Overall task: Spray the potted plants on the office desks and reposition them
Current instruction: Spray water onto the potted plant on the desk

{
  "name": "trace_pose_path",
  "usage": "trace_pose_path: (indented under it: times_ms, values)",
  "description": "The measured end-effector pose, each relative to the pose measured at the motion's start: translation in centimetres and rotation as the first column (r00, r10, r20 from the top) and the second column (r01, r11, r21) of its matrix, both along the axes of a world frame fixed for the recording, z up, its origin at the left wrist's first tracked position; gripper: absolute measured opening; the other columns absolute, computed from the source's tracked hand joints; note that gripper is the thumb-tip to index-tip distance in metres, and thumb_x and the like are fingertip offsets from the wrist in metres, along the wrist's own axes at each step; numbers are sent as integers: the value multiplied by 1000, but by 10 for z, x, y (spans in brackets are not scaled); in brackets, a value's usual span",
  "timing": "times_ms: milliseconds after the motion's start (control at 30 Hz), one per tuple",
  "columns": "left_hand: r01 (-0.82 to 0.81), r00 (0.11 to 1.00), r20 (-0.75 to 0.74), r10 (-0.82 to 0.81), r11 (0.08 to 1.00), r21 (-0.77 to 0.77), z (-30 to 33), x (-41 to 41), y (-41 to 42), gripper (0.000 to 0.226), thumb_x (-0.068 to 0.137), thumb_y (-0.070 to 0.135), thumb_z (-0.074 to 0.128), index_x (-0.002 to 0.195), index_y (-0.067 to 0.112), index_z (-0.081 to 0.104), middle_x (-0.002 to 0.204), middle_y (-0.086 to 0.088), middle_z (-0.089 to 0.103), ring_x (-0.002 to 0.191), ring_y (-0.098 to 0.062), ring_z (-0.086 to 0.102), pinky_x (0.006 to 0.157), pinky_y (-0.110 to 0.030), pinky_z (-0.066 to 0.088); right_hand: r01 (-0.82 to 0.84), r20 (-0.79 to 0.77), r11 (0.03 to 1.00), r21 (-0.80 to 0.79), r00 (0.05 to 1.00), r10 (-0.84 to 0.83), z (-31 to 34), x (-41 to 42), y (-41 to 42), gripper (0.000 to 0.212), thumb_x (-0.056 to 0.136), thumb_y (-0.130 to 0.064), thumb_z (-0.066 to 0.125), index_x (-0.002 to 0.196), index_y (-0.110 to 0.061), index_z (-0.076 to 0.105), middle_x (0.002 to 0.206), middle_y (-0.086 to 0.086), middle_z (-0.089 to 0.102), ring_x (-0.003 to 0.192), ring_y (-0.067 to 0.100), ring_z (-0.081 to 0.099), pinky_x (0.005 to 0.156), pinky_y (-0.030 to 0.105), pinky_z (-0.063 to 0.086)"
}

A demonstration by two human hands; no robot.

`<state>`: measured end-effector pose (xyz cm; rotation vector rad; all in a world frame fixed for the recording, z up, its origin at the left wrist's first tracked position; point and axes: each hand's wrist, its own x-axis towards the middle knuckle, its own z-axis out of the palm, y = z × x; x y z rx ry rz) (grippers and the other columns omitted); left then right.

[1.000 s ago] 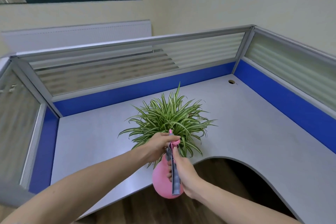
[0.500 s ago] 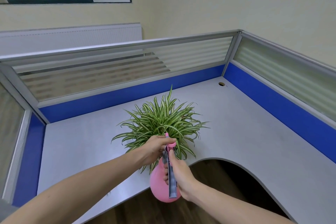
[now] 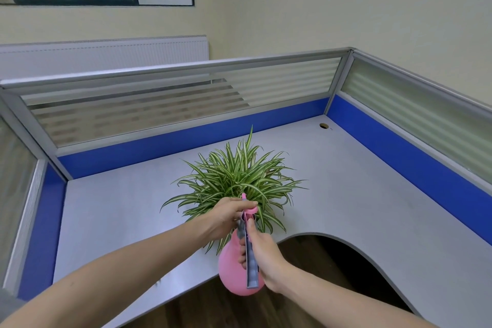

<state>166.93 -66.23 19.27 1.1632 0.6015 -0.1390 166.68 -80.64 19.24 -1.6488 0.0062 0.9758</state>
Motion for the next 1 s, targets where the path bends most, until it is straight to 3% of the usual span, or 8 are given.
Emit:
trace_pose_path:
  times_ms: [300, 1000]
  values:
    - [8, 1000, -5, -8, 1000, 25, 4, -1, -2, 11, 86, 14, 74, 85, 3, 71, 66, -5, 62, 71, -20, 53, 73, -31, 42, -5, 5, 1000, 7, 1000, 5, 2, -1, -1, 61, 99, -64, 41, 82, -10, 63, 55, -1, 58, 51, 15, 56, 56, 28, 51]
    - [-10, 1000, -2, 10, 1000, 17, 14, -1, -9, 11, 89, 12, 72, 82, 5, 67, 54, 2, 59, 53, -12, 53, 60, -25, 43, -28, -12, 999, 27, 1000, 28, 9, 4, -8, 60, 99, -63, 44, 78, -11, 63, 56, 1, 57, 51, 16, 55, 54, 27, 49]
